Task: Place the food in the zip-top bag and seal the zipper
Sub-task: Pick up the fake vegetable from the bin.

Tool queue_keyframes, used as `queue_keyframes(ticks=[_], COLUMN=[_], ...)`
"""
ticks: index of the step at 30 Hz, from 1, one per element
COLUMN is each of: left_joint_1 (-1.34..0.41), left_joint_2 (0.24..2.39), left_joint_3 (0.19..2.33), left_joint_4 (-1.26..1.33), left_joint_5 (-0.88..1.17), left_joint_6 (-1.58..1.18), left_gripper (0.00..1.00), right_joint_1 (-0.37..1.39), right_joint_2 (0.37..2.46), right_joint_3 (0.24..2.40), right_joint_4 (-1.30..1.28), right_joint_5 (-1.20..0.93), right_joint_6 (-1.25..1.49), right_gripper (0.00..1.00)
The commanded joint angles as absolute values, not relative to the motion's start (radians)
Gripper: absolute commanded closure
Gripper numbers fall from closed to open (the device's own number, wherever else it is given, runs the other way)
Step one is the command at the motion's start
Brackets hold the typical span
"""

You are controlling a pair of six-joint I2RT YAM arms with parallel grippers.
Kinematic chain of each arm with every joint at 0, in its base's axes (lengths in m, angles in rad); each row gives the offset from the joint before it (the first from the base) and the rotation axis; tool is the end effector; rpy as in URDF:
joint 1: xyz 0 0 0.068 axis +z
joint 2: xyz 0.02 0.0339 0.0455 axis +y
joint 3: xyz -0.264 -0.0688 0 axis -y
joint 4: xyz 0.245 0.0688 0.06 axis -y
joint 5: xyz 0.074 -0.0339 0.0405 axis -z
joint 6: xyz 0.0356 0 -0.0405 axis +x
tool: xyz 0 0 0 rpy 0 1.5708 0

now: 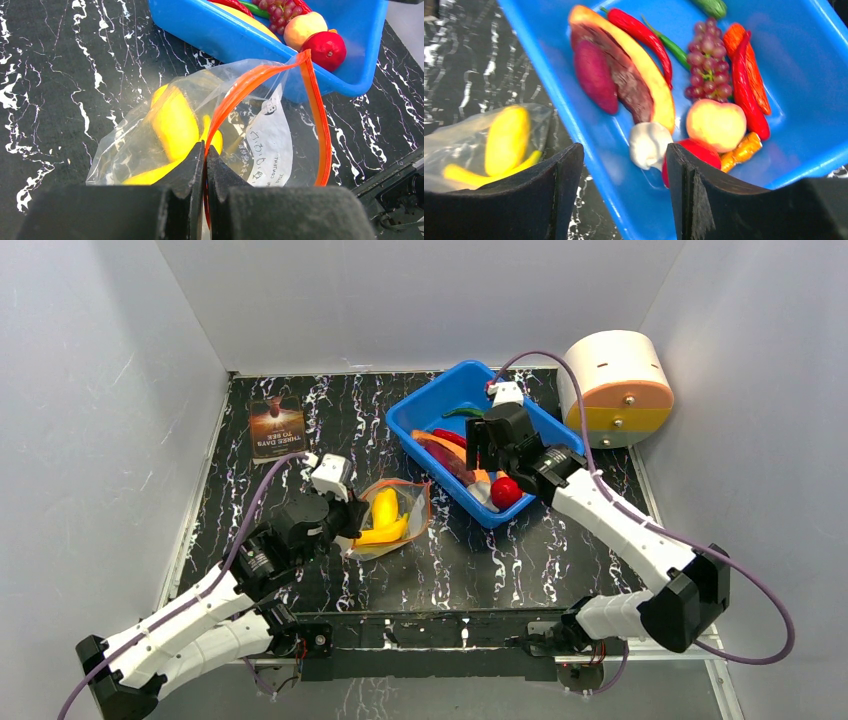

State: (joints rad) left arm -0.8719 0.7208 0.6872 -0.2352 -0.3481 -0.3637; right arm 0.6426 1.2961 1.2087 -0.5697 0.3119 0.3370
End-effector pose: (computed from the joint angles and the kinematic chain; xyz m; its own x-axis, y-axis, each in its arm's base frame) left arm 0.1201 -0.1240 0.3109 -0.3404 -0.1147 -0.9333 0.4140 0.8728 -0.2583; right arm 0.2332 0.1609 0.3401 -0.5858 -0.0454 -0.8092 -0.1930 0.9775 0.0849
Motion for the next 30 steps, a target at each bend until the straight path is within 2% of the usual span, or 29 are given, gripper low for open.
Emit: queue_keyframes(ticks=[1,8,10,30], left_joint_1=[-0.868,-0.868,-0.868,-0.868], left_joint_2=[0.692,0.678,0.679,0.673], left_joint_3=[0.699,0.693,0.694,0.691], left_joint_4=[-0.246,-0.252,-0.252,-0.252], left_joint_5=[-0.349,-0.347,-0.342,-0.337], left_joint_6=[-0.378,-0.386,-0.388,-0.397], left_gripper=[1.00,1.00,1.00,1.00], right_joint_1=[0.561,0.531,0.520,0.507], right_joint_2=[1.354,1.428,1.465,1.555], right_joint_3=[1.229,1.221,1.215,1.174], right_joint_4=[-0.665,-0.689,-0.699,-0.715], right_joint_5=[0.345,0.340,0.380,0.373], right_joint_6=[0.378,0.385,0.382,0.379], right_gripper=[0.37,0.31,0.27,0.25])
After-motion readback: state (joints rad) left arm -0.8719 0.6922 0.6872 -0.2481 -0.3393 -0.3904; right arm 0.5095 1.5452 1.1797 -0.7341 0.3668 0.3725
